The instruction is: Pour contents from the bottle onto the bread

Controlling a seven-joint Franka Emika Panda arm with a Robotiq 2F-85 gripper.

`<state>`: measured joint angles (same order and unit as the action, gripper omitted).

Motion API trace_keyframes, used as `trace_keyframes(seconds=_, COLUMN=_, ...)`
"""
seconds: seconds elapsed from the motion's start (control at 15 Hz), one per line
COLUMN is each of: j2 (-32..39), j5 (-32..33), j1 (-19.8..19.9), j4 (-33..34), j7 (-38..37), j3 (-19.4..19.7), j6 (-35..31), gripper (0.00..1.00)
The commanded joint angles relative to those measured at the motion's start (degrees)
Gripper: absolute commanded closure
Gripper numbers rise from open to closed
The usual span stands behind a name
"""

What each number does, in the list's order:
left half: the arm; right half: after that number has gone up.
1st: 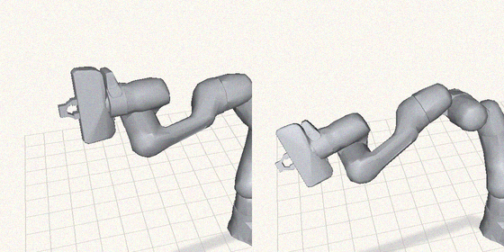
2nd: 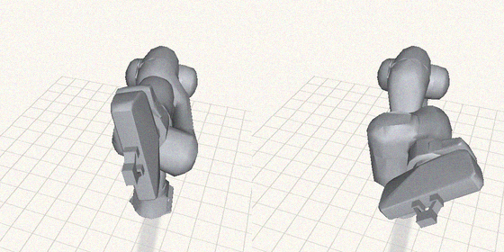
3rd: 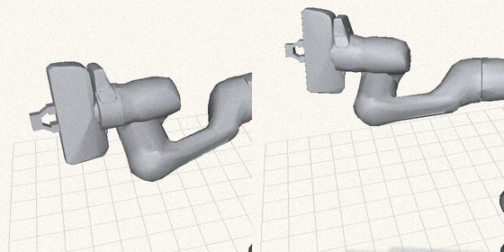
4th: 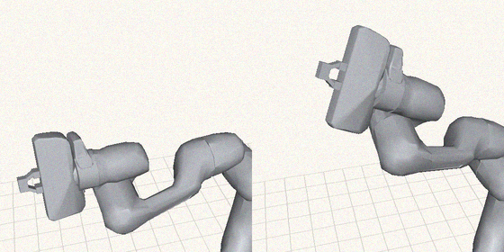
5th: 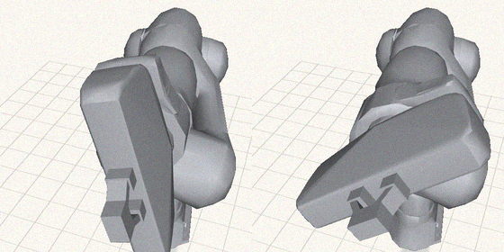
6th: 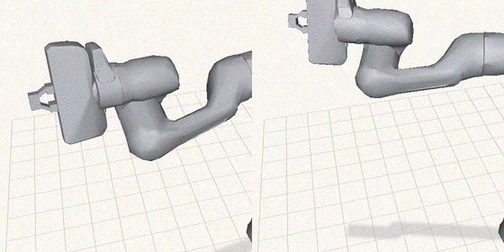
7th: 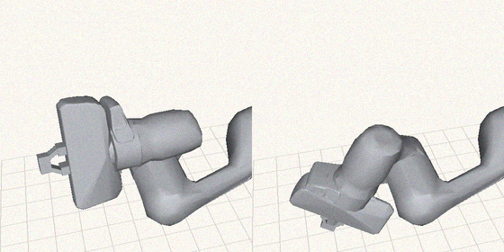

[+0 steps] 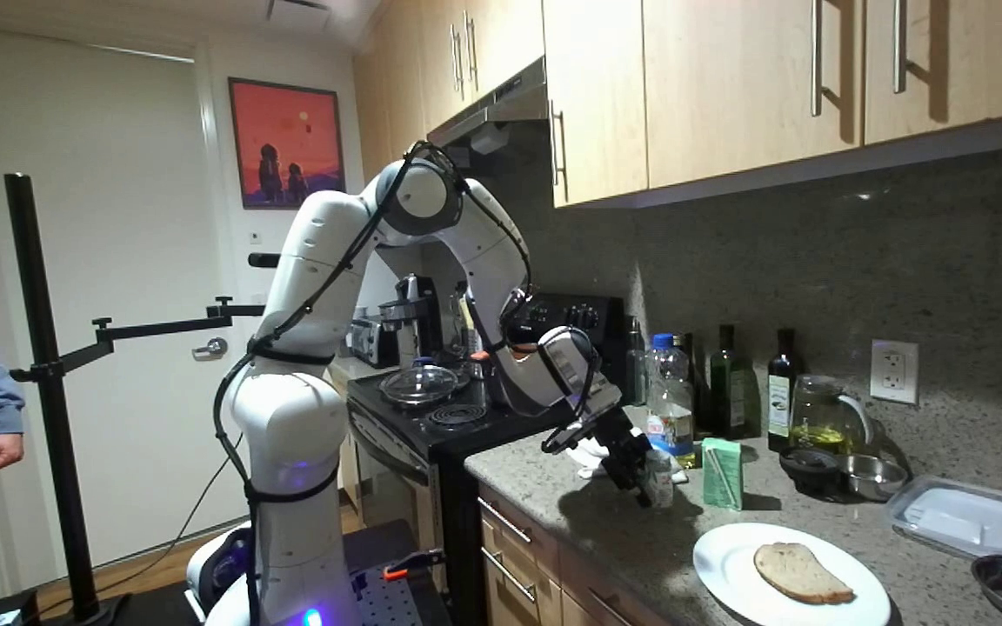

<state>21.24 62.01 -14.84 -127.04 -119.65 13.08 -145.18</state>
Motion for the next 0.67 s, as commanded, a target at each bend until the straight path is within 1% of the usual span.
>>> trace_keyframes(seconds=0.0, j2=-1.6, j5=1.5, j1=4.0, j4=-1.3, j7=-1.9, j3=-4.2, j6=1.4, gripper=0.00)
trace_keyframes(seconds=0.33, j2=-3.7, j5=1.1, j1=6.0, j4=-2.6, j7=-1.3, j3=-6.5, j6=1.1, gripper=0.00)
trace_keyframes(seconds=0.6, j2=-9.6, j5=-2.8, j1=8.0, j4=-7.0, j7=3.2, j3=-9.5, j6=-0.9, gripper=0.00)
